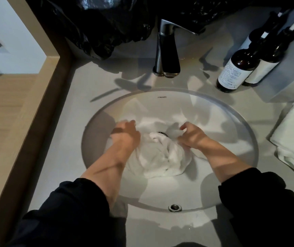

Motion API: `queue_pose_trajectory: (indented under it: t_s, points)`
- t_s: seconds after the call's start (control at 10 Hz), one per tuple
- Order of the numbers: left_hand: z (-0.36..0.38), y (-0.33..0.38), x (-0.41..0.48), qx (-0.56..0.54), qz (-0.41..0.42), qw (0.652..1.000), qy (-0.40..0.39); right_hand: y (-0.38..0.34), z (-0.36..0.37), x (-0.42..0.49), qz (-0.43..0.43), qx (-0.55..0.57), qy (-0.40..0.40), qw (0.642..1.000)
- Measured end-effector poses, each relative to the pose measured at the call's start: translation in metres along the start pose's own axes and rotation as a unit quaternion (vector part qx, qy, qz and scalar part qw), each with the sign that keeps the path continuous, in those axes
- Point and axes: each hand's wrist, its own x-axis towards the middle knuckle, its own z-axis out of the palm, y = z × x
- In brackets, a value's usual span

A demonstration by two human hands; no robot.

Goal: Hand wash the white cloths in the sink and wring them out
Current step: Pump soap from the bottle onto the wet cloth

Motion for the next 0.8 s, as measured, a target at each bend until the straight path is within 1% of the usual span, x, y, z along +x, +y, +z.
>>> queue_pose_trajectory:
  t_s: [0.1, 0.2, 0.3, 0.4, 0.5, 0.6, 0.7, 0.8]
  points:
    - [0.011, 0.007, -0.005, 0.025, 0.101, 0.995, 0.002, -0.004, 0.002, -0.005, -0.041, -0.084, 0.062, 0.994]
    - [0.039, 0.019, -0.015, 0.012, 0.114, 0.984, -0.134, -0.009, 0.029, -0.015, -0.074, -0.204, -0.052, 0.975]
    - [0.049, 0.023, -0.018, 0.066, 0.134, 0.980, -0.133, -0.008, 0.057, -0.015, -0.085, -0.293, -0.064, 0.950]
    - [0.045, 0.025, -0.014, 0.119, 0.130, 0.980, -0.091, -0.004, 0.060, -0.006, -0.081, -0.311, -0.008, 0.947]
    - [0.038, 0.029, -0.011, -0.001, 0.093, 0.991, -0.098, 0.000, 0.054, 0.005, -0.090, -0.168, -0.013, 0.982]
    - [0.022, 0.023, 0.001, -0.261, -0.010, 0.956, -0.135, -0.014, 0.030, 0.003, -0.044, 0.094, 0.000, 0.995]
    - [0.002, 0.030, 0.003, -0.540, -0.103, 0.820, -0.163, -0.035, 0.016, -0.018, -0.088, 0.169, 0.118, 0.975]
    - [-0.006, 0.045, -0.001, -0.643, -0.137, 0.732, -0.177, -0.055, 0.023, -0.050, -0.214, -0.002, 0.278, 0.936]
